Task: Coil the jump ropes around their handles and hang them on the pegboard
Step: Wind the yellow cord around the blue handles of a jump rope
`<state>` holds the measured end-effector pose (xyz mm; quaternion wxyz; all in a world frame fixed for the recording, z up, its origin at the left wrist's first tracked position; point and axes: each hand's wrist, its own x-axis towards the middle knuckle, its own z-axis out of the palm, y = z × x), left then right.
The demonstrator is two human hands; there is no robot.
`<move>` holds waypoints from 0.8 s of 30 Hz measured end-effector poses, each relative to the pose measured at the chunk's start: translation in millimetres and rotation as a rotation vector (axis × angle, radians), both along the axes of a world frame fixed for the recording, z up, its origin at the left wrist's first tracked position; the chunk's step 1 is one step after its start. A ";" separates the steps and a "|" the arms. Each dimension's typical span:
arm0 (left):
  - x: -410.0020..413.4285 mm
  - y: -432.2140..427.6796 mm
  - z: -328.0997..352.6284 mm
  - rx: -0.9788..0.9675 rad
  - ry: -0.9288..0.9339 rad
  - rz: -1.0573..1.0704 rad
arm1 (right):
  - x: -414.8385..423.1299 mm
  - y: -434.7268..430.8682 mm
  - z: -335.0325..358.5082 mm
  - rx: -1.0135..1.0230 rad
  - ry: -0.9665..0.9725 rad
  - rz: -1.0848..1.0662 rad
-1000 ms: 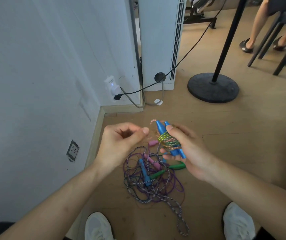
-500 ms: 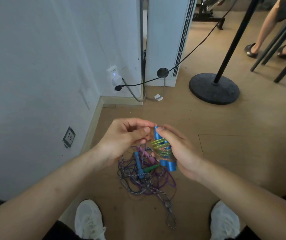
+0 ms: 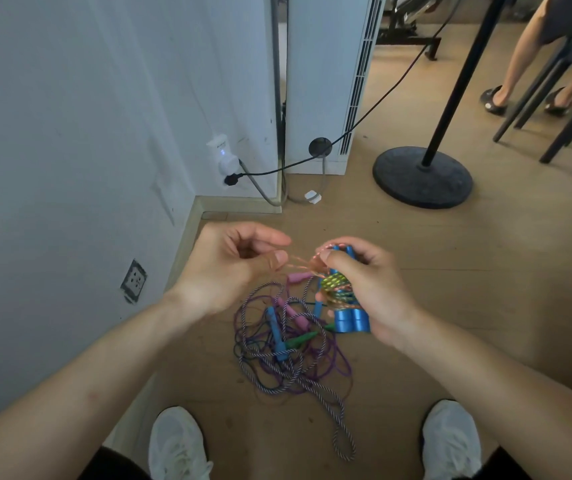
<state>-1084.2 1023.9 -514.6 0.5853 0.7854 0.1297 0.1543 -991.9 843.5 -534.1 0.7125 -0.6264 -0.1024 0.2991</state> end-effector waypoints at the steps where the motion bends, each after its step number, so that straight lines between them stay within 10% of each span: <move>1: 0.4 3.1 1.4 0.039 -0.021 0.020 | 1.7 0.2 0.3 0.011 0.006 0.023; 8: 0.7 22.4 7.4 0.786 -0.178 0.045 | 10.2 5.2 -2.6 0.063 -0.031 0.239; 18: -6.8 16.5 23.6 0.044 -0.009 0.036 | 6.8 49.9 16.7 -0.058 -0.436 0.341; 24: -37.1 22.3 65.6 -0.068 -0.034 0.193 | 0.5 81.2 50.9 0.052 -0.489 0.347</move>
